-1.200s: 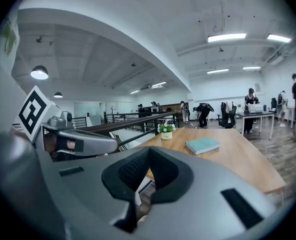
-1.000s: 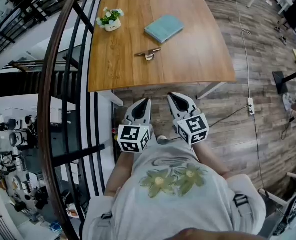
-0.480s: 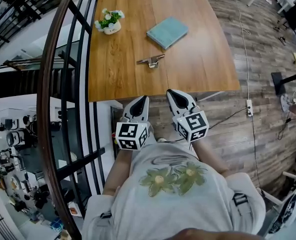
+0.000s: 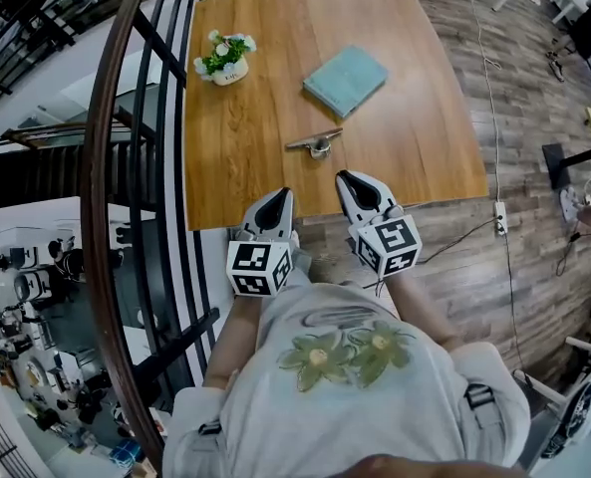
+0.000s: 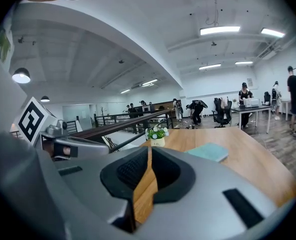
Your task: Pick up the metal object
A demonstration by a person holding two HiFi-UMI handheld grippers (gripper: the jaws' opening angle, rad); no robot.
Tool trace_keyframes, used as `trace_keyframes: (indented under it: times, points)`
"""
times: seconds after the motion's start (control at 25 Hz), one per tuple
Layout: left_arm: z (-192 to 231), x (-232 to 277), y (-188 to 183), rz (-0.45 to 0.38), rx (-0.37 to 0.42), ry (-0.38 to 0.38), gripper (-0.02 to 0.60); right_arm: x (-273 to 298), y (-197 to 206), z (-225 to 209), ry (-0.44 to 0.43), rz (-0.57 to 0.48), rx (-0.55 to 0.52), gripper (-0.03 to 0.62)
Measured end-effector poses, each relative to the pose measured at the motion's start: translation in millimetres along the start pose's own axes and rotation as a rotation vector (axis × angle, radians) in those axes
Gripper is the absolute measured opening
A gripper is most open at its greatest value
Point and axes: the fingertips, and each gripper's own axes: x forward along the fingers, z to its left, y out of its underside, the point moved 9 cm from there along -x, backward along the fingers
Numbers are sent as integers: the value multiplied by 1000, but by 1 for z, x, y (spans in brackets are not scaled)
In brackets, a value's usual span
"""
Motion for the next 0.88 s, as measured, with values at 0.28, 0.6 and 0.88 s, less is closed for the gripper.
trace_keyframes:
  times: [0.28,0.6,0.88]
  points:
    - [35,26,-17,13,14,42,14,34,-4,-4,38,34,6,86]
    - [72,56,-36,32,36,94,14,80,-5,-14,59,82,18,135]
    - [102,80,-48,56,64,131,14,110,10,-23,86,144,29,194]
